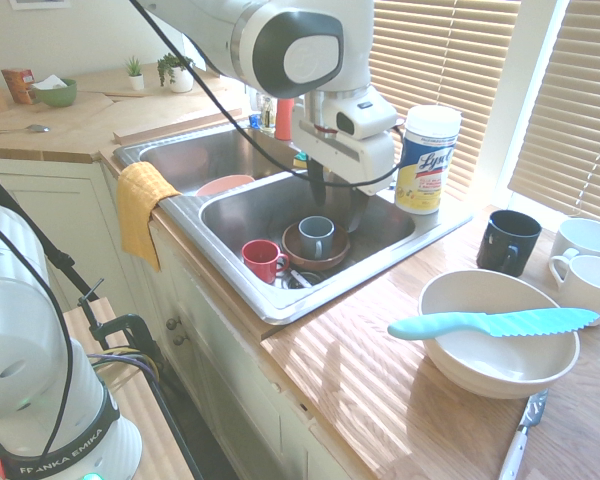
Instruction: Put the knife into the sink
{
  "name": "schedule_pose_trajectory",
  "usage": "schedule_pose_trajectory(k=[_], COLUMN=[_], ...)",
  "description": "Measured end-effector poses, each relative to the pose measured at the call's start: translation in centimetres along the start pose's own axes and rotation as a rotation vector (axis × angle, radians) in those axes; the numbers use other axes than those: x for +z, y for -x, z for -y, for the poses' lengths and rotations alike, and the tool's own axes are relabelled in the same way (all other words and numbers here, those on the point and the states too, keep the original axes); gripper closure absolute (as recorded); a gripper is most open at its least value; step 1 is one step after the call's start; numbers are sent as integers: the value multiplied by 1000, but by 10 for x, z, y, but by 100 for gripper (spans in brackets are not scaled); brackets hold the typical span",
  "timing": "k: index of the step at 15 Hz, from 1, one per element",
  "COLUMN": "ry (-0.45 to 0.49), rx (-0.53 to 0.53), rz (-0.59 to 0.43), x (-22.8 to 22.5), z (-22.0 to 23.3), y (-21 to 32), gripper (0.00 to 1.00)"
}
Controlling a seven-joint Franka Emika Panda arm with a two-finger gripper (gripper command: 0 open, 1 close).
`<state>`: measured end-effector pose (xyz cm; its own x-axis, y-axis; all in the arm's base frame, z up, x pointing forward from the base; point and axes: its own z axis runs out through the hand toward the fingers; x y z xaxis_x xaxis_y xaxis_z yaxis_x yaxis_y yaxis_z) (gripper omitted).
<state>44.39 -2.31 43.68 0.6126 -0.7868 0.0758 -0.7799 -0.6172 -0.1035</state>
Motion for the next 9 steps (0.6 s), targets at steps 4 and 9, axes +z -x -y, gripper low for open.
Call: schedule_pose_trajectory(k=[4,9], ry=[-4,27], rx=[164,277], rz=[-27,-16], x=[-43,-36], z=[-56,-121], y=[-77,-116], gripper=[0,0])
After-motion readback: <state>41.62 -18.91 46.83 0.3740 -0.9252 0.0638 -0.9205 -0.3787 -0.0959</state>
